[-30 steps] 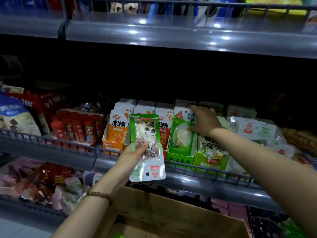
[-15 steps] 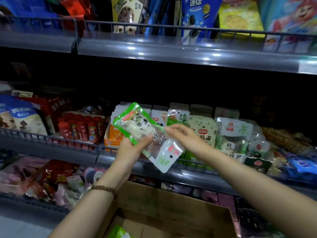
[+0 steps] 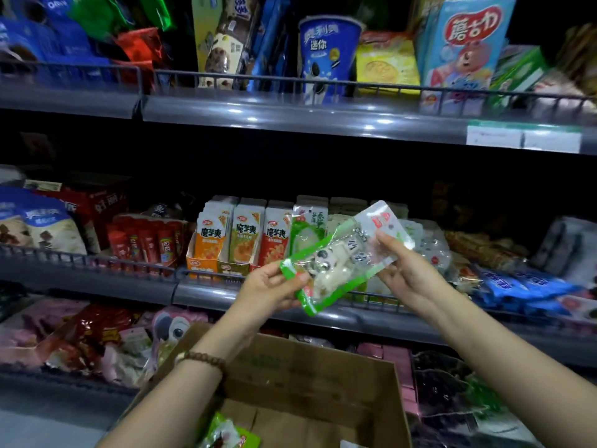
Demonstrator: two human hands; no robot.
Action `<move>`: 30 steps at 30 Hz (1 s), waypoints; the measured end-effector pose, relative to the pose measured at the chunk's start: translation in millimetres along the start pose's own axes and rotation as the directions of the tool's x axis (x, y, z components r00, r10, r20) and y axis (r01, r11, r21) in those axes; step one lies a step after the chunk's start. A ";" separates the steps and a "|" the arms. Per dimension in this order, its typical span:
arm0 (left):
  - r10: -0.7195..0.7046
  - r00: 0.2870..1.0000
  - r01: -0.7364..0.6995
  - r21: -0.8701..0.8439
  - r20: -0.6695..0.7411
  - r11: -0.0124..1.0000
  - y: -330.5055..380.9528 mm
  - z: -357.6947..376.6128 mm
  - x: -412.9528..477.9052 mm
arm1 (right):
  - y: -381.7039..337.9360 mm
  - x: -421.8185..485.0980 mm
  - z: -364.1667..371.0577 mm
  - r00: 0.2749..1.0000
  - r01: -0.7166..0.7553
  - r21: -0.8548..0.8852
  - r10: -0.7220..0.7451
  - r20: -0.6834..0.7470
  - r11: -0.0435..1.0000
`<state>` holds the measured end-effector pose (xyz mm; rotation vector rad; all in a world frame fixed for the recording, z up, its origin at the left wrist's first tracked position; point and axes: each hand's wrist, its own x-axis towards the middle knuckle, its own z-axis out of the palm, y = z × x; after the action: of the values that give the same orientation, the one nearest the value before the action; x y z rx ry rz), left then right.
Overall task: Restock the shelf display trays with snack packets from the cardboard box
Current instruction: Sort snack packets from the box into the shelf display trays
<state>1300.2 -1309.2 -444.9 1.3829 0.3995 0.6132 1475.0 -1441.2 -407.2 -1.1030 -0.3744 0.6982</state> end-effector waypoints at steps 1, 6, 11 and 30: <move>0.003 1.000 -0.003 -0.027 -0.007 1.000 -1.6 9.9 0.1 | 0.2 -2.5 -5.9 1.000 -0.007 0.025 0.007 0.010 1.000; -0.004 1.000 0.006 -0.094 0.023 0.996 -11.6 61.1 10.0 | 4.3 -13.4 -32.2 0.987 -0.042 -0.235 0.076 0.139 0.971; -0.004 0.999 0.007 -0.080 0.036 0.997 -19.2 99.0 27.0 | -35.3 -3.9 -65.2 0.980 0.177 -0.394 -0.197 -0.010 0.902; 0.218 0.973 -0.228 0.520 0.081 0.823 -52.9 123.6 130.9 | -24.6 96.3 -117.2 0.922 0.374 -0.824 -0.265 0.282 0.425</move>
<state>1485.6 -1329.3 -465.6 1.9852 0.4109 0.7127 1623.6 -1462.4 -439.8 -1.9010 -1.1043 0.1614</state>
